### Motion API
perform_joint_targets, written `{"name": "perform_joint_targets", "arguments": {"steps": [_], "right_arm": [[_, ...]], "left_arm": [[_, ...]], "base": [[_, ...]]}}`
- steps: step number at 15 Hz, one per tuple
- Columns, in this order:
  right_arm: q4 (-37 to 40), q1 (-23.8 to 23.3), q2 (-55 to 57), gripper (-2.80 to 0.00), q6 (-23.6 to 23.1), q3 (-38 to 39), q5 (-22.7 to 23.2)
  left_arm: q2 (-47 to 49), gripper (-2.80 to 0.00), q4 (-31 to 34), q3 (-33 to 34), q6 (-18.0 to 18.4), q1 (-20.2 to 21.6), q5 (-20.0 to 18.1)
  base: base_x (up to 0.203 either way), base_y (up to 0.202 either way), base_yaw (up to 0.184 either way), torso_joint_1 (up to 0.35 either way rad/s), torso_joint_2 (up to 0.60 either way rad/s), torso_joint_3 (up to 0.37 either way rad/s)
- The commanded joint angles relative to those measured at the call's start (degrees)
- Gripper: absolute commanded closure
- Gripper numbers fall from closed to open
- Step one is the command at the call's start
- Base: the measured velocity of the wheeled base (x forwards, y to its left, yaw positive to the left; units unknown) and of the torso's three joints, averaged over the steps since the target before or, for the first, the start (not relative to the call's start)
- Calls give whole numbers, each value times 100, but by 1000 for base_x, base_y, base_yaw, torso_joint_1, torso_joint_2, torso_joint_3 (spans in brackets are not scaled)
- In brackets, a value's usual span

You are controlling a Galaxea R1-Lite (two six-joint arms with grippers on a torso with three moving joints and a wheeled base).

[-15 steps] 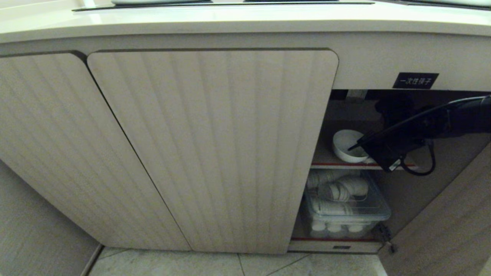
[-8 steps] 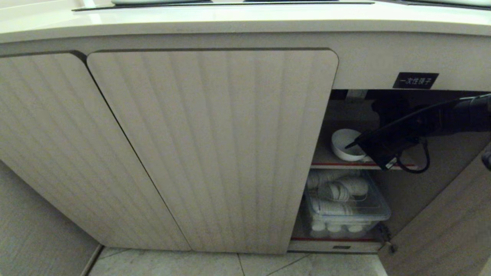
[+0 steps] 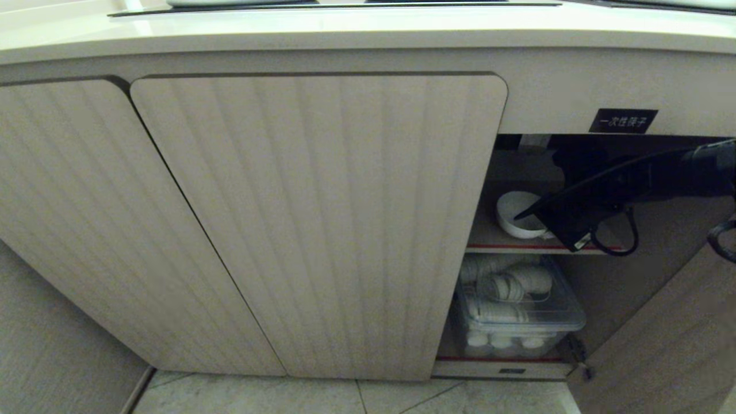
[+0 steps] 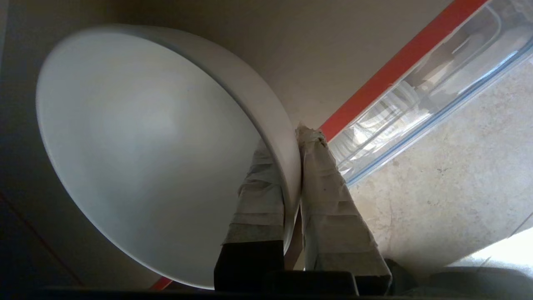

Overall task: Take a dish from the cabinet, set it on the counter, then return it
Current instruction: Put it back into the cabinet

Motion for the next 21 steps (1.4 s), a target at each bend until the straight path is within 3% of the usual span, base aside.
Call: {"name": "perform_joint_targets", "arguments": {"steps": [1,21], "right_arm": [[10,4,19,0,49,-1,2],[36,-22,326,0,71,-256,-110]], "left_arm": [[0,0,-9,2,-3,0,0],[0,0,0,-5,-3,0,0]], "base": [[0,0,0,0,0,0],[0,0,0,0,0,0]]}}
